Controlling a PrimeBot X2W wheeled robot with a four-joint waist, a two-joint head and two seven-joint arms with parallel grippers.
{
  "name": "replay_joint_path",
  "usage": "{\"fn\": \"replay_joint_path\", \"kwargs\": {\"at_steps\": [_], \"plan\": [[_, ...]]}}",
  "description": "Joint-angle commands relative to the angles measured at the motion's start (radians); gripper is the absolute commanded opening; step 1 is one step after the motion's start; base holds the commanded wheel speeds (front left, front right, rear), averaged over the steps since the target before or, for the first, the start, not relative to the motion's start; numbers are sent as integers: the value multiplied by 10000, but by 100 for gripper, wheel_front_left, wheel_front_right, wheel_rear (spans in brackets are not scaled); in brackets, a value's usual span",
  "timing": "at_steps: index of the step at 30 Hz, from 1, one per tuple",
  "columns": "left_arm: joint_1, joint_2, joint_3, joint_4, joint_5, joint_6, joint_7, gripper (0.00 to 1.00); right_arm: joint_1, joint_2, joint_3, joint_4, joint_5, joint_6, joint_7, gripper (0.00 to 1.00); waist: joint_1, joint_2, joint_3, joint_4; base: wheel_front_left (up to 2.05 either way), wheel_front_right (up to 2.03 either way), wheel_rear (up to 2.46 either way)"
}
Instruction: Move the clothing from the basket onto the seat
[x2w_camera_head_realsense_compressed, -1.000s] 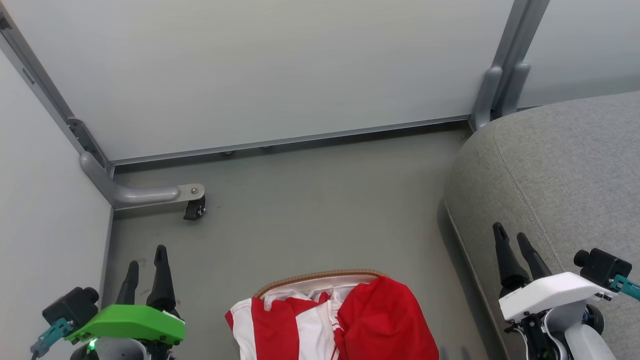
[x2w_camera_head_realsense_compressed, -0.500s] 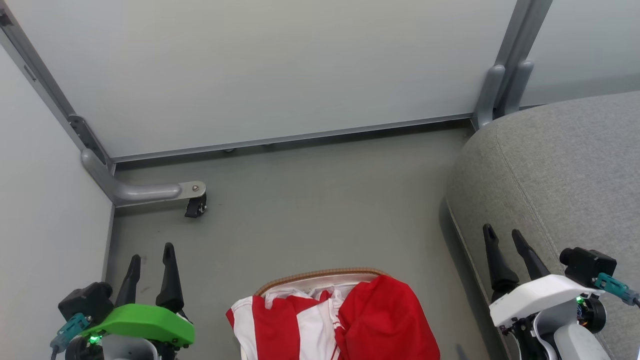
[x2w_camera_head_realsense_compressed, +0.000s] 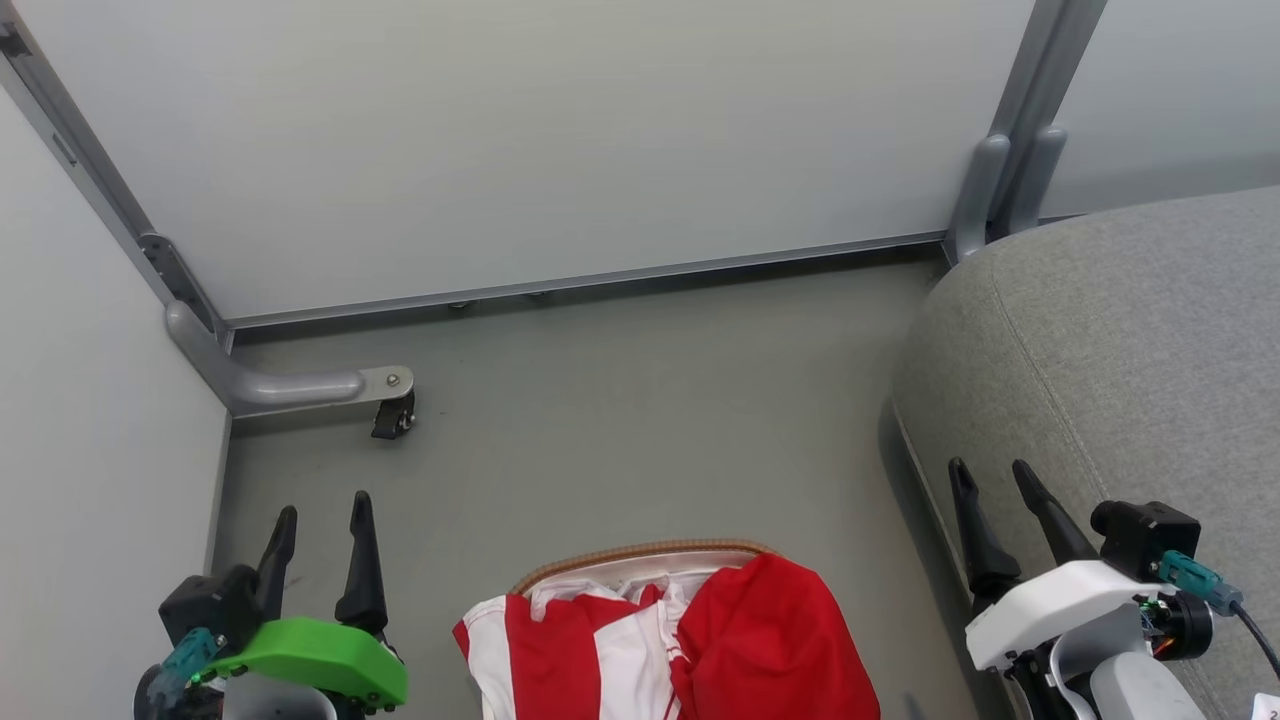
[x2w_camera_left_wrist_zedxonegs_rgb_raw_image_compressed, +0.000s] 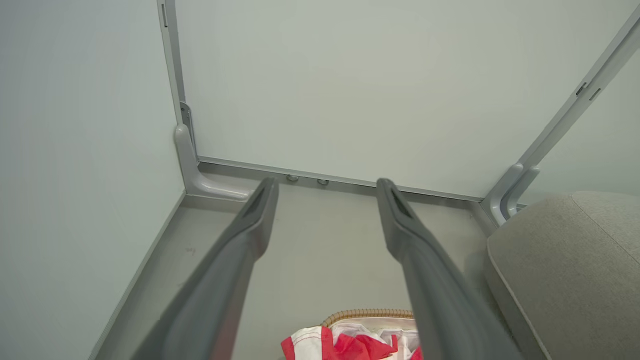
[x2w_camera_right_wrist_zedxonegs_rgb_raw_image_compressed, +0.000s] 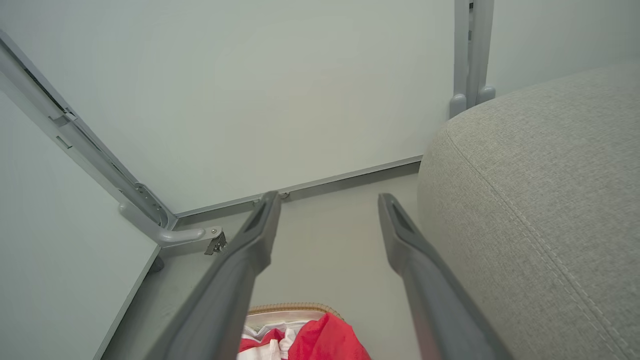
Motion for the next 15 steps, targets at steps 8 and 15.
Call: {"fn": "replay_joint_path", "kwargs": {"at_steps": [8, 15], "plan": [[240, -40, -87, -71, 814, -91, -264, 100, 74, 53, -19, 150, -831, 4, -265, 100, 0, 0, -67, 14, 0, 0, 0], [333, -119, -159, -127, 1331, -144, -398, 100, 183, 72, 24, 159, -1460, 5, -401, 100, 0, 0, -78, 8, 0, 0, 0]]}}
